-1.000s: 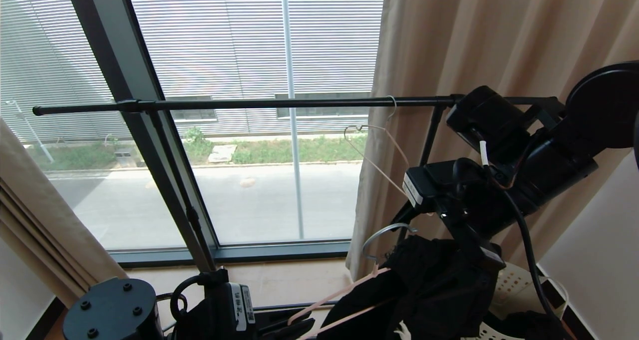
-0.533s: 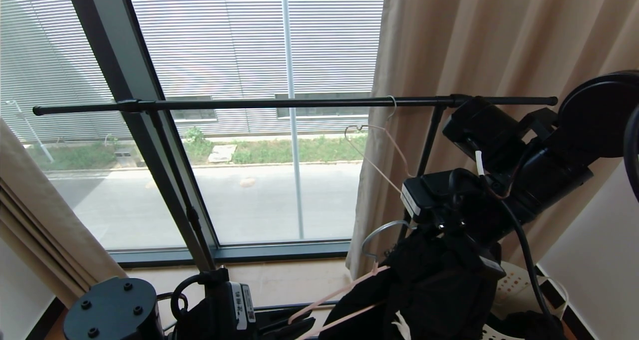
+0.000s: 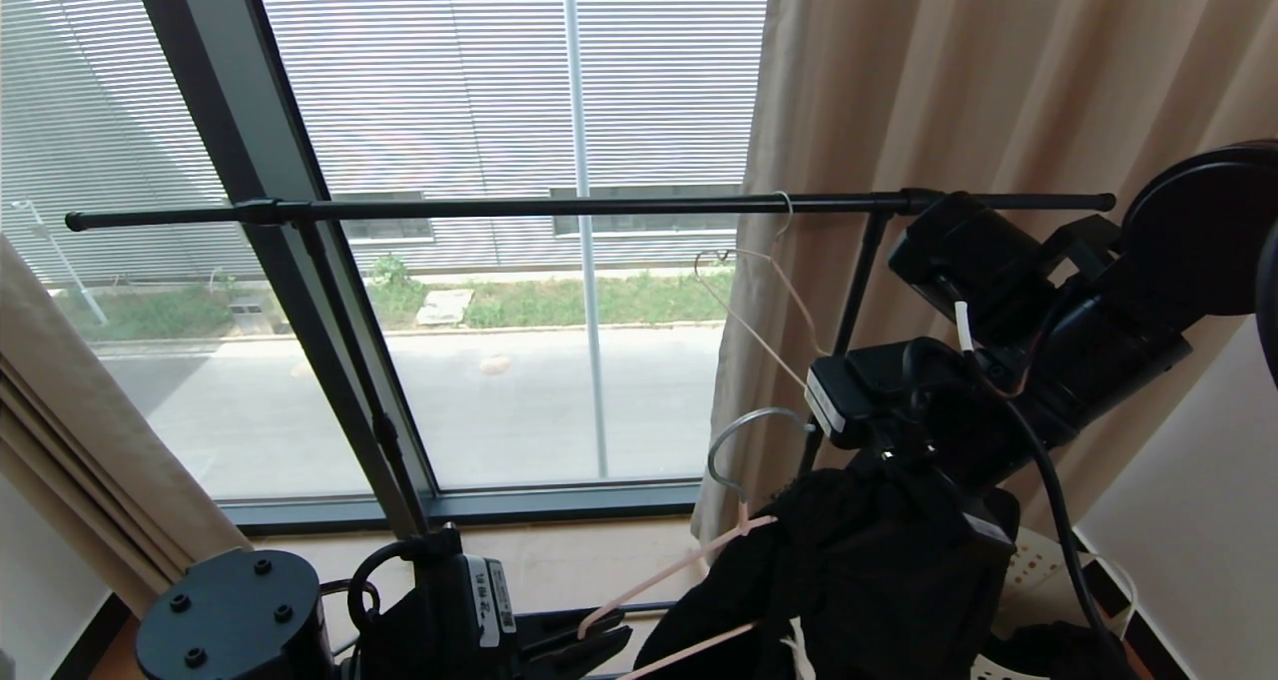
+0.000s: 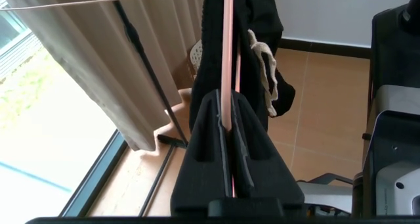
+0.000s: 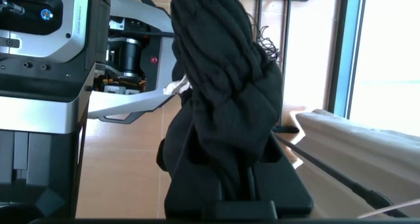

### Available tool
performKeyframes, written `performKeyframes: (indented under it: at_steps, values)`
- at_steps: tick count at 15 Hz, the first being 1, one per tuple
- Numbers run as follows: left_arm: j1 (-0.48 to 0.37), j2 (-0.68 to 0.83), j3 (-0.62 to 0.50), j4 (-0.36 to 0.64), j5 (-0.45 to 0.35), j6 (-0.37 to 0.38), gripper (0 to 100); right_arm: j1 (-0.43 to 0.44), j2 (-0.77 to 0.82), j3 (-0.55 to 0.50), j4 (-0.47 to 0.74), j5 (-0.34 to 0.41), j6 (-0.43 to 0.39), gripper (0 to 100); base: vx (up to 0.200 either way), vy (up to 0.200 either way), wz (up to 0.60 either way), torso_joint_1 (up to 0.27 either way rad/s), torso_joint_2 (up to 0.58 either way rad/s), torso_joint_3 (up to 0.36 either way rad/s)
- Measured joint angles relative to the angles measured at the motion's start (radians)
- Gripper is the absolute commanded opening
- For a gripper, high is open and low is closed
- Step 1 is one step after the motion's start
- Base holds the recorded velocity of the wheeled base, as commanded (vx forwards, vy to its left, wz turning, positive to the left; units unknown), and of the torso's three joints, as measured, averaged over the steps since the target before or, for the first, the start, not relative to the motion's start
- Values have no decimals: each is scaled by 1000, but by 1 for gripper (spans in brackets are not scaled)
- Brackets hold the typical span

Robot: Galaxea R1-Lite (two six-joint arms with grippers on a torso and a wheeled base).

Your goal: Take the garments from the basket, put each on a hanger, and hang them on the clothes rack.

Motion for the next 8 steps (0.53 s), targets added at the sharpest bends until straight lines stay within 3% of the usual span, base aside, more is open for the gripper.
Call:
performKeyframes:
  at_steps: [8]
  values:
    - [33,-8,-4,-6,-37,-27,100,-8,-30,30,-11,3,1,0,0,0,0,0,0,0]
